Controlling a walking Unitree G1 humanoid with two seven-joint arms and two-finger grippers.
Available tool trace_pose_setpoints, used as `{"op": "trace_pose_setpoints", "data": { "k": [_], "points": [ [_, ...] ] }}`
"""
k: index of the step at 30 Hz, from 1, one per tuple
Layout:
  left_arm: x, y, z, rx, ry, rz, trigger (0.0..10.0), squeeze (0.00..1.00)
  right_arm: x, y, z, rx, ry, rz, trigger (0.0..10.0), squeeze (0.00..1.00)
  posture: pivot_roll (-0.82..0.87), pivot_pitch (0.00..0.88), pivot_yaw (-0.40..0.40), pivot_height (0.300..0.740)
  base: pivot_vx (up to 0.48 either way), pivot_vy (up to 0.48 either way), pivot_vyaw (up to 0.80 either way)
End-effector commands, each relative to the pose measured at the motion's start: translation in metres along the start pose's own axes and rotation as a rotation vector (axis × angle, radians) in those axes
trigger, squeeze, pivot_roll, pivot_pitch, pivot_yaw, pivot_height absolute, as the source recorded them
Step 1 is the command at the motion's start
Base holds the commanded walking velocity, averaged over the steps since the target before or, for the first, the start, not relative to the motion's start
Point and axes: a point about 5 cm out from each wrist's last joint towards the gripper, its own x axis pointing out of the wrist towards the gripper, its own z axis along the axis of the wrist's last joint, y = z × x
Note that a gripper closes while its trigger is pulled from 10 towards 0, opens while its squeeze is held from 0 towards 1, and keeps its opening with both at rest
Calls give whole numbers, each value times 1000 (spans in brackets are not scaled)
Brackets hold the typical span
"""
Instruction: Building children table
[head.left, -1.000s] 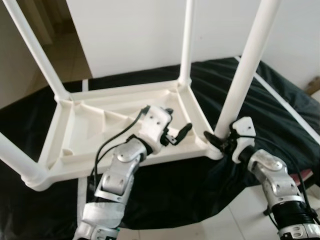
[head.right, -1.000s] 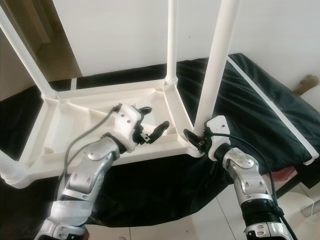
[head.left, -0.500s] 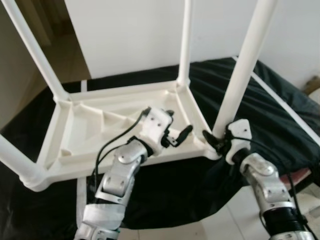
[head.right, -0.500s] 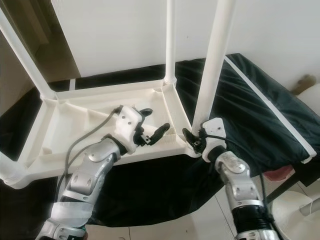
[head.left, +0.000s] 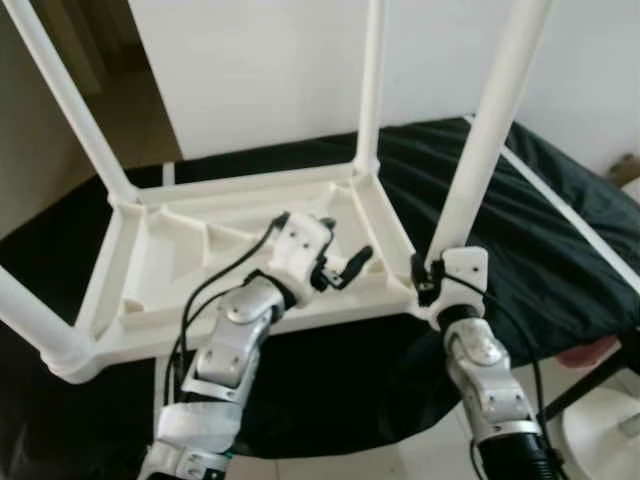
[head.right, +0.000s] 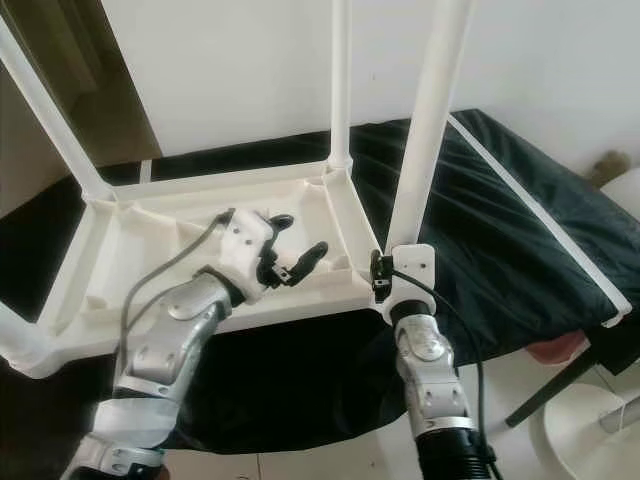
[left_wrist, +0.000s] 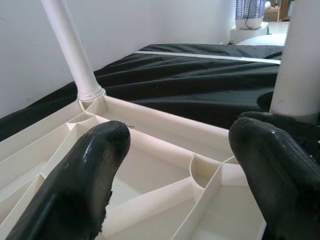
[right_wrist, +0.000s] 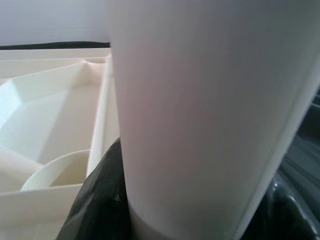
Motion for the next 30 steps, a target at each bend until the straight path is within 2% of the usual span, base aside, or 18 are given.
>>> {"op": "trace_pose_setpoints", "data": {
  "k": [1, 2, 4, 9, 21, 22, 23, 30],
  "points": [
    [0, 3, 0, -5, -8, 62, 10000, 0, -7, -1, -21, -1, 116, -94, 10000, 0, -8, 0, 21, 740, 0, 0, 0],
    [0, 3, 0, -5, -8, 62, 10000, 0, -7, -1, -21, -1, 116, -94, 10000, 0, -8, 0, 21, 740, 0, 0, 0],
    [1, 2, 1, -8, -14, 65, 10000, 0, -9, 10, -21, 34, 117, -67, 10000, 0, -6, 0, 18, 740, 0, 0, 0],
    [0, -2, -1, -1, -8, 37, 10000, 0, -8, 8, -14, 9, 73, -25, 10000, 0, -8, 0, 15, 740, 0, 0, 0],
    [-2, -4, -2, 4, -8, 17, 10000, 0, -8, 11, -5, 14, 37, -35, 10000, 0, -8, 0, 19, 740, 0, 0, 0],
    [-1, -6, -2, 1, -10, 10, 10000, 0, -9, 11, -4, 11, 29, -33, 10000, 969, -9, 0, 21, 740, 0, 0, 0],
    [-1, -8, -2, 0, -11, 3, 10000, 0, -9, 10, -2, 14, 15, -21, 10000, 1000, -9, 0, 22, 740, 0, 0, 0],
    [0, -10, 0, 2, -16, -11, 10000, 0, -11, 2, 6, 16, -48, 29, 10000, 1000, -13, 0, 28, 740, 0, 0, 0]
  ]
}}
